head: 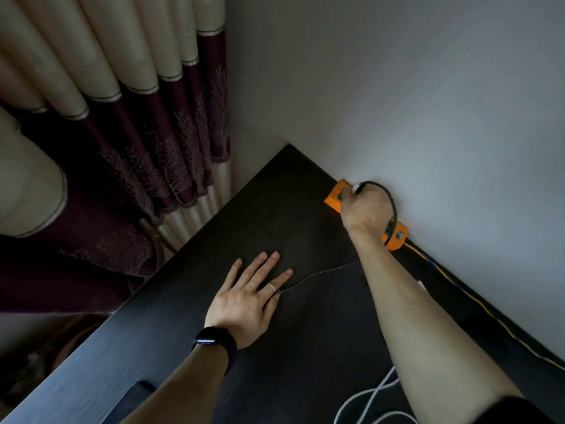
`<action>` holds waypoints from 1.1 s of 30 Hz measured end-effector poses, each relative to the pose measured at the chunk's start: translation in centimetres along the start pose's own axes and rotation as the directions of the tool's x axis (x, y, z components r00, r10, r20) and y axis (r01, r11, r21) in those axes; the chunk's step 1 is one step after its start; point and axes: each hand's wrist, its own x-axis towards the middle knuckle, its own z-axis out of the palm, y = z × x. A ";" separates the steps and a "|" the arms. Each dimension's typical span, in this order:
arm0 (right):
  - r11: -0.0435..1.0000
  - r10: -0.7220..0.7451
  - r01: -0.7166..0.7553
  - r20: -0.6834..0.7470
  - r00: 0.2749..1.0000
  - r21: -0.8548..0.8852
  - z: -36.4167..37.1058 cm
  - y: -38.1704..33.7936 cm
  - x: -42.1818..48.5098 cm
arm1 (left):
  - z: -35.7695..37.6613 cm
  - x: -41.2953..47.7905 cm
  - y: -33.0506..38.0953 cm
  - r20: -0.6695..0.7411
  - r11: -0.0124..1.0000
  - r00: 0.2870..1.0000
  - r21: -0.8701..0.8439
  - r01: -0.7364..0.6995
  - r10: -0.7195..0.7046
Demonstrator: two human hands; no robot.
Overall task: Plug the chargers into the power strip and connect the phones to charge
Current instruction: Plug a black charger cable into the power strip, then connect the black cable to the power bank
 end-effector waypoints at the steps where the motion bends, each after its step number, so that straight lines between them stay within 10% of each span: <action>1: 1.000 0.000 0.000 0.041 0.999 0.004 -0.2 -0.3 -1.0 | -0.1 -0.2 0.0 0.000 1.000 1.000 -0.002 -0.002 0.002; 6: 0.995 -0.033 0.031 0.029 0.999 0.096 -0.3 1.4 -13.7 | -0.4 -0.1 0.1 0.006 1.000 1.000 -0.016 0.012 -0.012; 9: 0.851 0.323 -0.417 0.308 0.895 0.320 0.5 3.7 -21.6 | -1.1 -0.5 0.5 0.059 1.000 0.998 -0.002 -0.020 0.020; 13: 0.672 0.314 -0.594 0.556 0.769 0.442 -0.6 2.7 -25.3 | -4.4 -2.9 1.5 0.079 0.997 0.995 0.045 -0.063 0.059; 20: 0.520 0.341 -0.548 0.429 0.836 0.655 -4.6 0.5 -21.6 | -11.0 -11.8 2.9 0.250 0.871 0.946 -0.394 0.293 -0.205; 27: 0.406 0.394 -0.573 0.429 0.813 0.712 -11.0 0.4 -18.5 | -16.6 -26.5 -0.5 0.222 0.808 0.929 -0.461 0.368 -0.297; 29: 0.430 0.274 -0.623 0.563 0.780 0.654 -11.7 -0.3 -22.4 | -18.6 -27.5 0.3 0.214 0.618 0.906 -0.673 0.408 -0.366; 33: 0.706 -0.128 -0.456 0.731 0.670 0.542 -11.6 -2.3 -37.6 | -22.9 -27.3 3.0 0.378 -0.197 0.836 -0.925 0.324 -0.397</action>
